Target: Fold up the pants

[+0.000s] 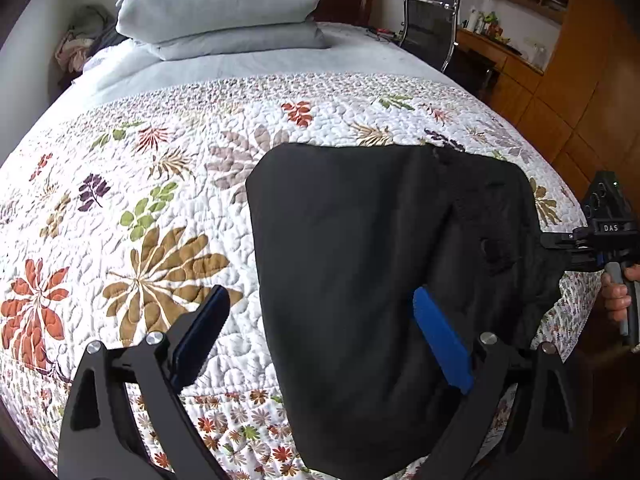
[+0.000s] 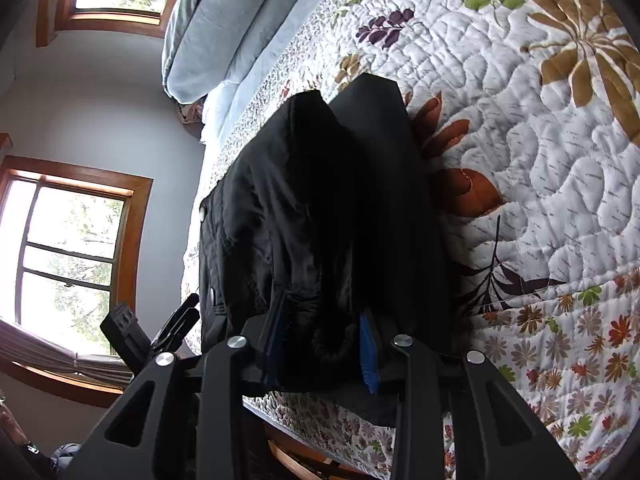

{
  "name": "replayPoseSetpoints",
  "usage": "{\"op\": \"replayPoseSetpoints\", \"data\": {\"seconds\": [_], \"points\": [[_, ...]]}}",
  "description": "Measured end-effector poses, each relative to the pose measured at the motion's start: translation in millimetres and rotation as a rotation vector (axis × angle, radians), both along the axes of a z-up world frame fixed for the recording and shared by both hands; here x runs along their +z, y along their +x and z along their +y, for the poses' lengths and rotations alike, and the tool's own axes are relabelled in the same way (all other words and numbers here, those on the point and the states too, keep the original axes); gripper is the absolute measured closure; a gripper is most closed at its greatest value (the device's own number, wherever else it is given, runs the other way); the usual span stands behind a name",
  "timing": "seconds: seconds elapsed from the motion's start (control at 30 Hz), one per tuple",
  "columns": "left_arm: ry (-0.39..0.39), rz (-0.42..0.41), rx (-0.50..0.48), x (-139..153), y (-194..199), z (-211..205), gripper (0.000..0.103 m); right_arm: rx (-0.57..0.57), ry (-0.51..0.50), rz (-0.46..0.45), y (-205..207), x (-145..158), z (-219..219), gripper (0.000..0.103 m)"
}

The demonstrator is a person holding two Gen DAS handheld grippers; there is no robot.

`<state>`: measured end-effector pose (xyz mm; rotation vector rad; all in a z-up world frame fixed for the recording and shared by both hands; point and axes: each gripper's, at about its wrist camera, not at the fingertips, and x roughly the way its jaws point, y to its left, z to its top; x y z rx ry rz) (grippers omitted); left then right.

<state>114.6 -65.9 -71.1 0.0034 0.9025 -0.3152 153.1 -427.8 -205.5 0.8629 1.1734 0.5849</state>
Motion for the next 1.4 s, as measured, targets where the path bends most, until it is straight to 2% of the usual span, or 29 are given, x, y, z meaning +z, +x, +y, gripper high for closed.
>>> {"op": "replayPoseSetpoints", "data": {"seconds": [0.23,0.33,0.4,0.53,0.7,0.8,0.83,0.87,0.9,0.93,0.97,1.03,1.07,1.13,1.27,1.4], "points": [[0.009,-0.013,0.008,14,-4,-3,0.008,0.016,-0.059,-0.018,-9,19,3,0.055],[0.002,-0.009,0.014,16,-5,-3,0.007,0.027,-0.086,-0.024,-15,25,8,0.055],[0.002,-0.006,0.022,17,-6,-4,0.007,0.030,-0.112,-0.034,-16,26,11,0.061],[0.024,-0.020,0.021,23,-9,-8,0.007,0.032,-0.129,-0.049,-20,28,14,0.064],[0.021,-0.031,0.019,29,-11,-11,0.006,0.016,-0.086,-0.016,-18,14,10,0.064],[0.046,-0.025,0.030,27,-9,-11,0.005,0.018,-0.074,-0.022,-18,16,9,0.060],[0.058,-0.019,0.037,25,-8,-11,0.004,0.017,-0.082,-0.026,-18,19,8,0.054],[0.069,-0.010,0.049,23,-7,-9,0.003,0.015,-0.090,-0.036,-19,22,5,0.044],[0.076,0.002,0.066,21,-5,-5,0.003,0.007,-0.118,-0.060,-20,30,2,0.037],[0.078,0.017,0.083,18,-3,-1,0.003,-0.004,-0.159,-0.081,-21,37,0,0.024],[0.076,0.028,0.096,16,-2,3,0.003,-0.014,-0.210,-0.104,-22,45,-3,0.017],[0.066,0.058,0.132,10,1,14,0.003,-0.029,-0.306,-0.161,-25,63,-10,0.014],[0.056,0.078,0.155,7,3,22,0.003,-0.034,-0.320,-0.174,-25,68,-13,0.010],[0.021,0.121,0.181,0,6,34,0.003,-0.032,-0.320,-0.181,-25,72,-19,0.008],[-0.063,0.214,0.205,-16,8,55,0.003,-0.014,-0.227,-0.137,-18,61,-29,0.007],[-0.112,0.272,0.191,-27,11,62,0.003,-0.007,-0.134,-0.088,-13,40,-28,0.007]]}}
